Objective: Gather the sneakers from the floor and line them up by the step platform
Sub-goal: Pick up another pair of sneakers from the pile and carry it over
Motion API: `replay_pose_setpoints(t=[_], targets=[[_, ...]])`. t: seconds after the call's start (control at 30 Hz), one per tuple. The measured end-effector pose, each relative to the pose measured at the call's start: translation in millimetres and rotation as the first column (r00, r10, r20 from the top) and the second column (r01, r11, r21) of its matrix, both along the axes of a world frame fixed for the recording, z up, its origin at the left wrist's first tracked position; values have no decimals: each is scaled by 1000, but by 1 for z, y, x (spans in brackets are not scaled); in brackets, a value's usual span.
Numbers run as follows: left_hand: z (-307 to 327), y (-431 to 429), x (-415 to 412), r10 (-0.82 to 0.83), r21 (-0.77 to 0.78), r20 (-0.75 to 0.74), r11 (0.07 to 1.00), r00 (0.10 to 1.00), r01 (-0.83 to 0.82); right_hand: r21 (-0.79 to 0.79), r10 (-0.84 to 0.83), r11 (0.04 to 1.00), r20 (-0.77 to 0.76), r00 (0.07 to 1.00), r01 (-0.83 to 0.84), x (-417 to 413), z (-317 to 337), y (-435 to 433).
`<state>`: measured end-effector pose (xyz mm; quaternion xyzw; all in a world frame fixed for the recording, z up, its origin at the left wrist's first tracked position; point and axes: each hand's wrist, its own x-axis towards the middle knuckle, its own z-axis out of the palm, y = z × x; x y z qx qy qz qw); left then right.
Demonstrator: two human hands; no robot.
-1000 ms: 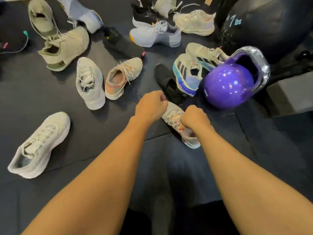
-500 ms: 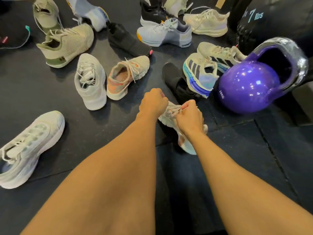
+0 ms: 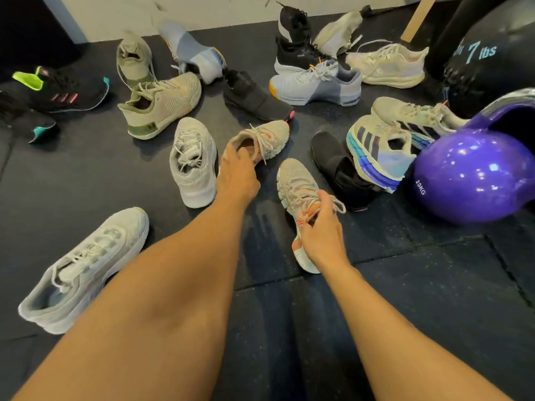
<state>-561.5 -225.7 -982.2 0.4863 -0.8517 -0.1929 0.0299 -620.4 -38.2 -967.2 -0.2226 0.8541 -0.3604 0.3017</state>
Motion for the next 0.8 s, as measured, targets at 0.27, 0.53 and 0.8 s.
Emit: replay_pose_setpoints(t=[0.27,0.53,0.8], targets=[[-1,-14,0,-220,-99,333,959,917,266,402,276,907,-337,900,-127,4,-11,21],[21,-12,25,-152,245,62,960,986,133,629,506,723,-202,839,-284,7,-6,21],[60,-28,87,900,919,-388,363,199,153,543,440,781,-128,889,-309,10,-4,37]])
